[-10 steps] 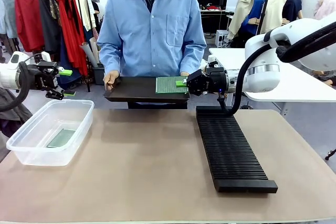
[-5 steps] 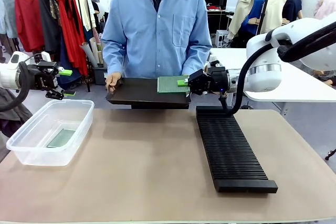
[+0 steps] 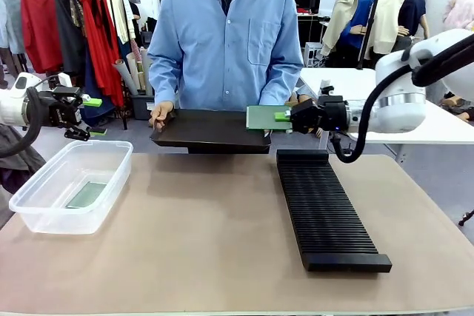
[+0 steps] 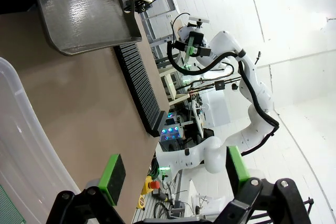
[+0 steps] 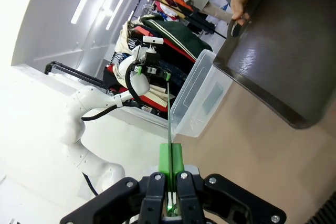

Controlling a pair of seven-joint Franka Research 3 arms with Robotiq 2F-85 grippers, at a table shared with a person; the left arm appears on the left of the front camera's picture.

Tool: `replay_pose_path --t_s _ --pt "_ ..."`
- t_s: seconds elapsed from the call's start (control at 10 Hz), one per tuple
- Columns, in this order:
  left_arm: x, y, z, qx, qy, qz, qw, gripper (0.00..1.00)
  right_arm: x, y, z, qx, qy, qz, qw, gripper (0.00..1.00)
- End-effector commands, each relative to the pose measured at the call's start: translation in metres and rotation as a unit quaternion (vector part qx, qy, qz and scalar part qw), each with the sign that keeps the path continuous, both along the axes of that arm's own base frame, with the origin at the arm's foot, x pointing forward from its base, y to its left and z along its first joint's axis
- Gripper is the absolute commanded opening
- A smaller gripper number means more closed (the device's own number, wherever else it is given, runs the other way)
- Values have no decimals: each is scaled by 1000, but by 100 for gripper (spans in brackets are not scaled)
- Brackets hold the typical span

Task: Sort PCBs into racks and boxes based on the side picked up.
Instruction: If the short side of the Blank PCB is picked up, insert it into the PCB Rack ; if the long side is picked up, place it in the Organizing box.

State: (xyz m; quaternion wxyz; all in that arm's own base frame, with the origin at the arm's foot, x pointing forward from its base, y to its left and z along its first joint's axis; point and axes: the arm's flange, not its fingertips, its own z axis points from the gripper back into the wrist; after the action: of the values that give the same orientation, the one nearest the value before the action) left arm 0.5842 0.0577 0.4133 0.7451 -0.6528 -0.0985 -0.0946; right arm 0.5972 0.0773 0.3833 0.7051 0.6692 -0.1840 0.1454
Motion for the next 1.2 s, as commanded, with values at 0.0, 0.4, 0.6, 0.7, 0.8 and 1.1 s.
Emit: replay_pose_path --t_s 0.0,0.4,0.6,0.7,0.8,1.1 --pt "0 1 2 -3 -2 0 1000 100 -5 -22 -15 5 -18 10 1000 0" --pt "0 1 2 -3 -2 0 1000 100 -8 -79 -26 -16 -72 41 996 0" --pt "0 1 2 -3 -2 0 1000 100 -4 -104 -31 -24 -116 43 992 0" --pt "0 1 2 -3 -2 0 1000 100 -1 -112 -32 -24 -143 40 989 0" --pt "0 1 2 -3 -2 0 1000 100 2 -116 -35 -28 -166 34 985 0" --pt "0 1 2 -3 -2 0 1000 100 8 -127 -51 -43 -249 15 967 0"
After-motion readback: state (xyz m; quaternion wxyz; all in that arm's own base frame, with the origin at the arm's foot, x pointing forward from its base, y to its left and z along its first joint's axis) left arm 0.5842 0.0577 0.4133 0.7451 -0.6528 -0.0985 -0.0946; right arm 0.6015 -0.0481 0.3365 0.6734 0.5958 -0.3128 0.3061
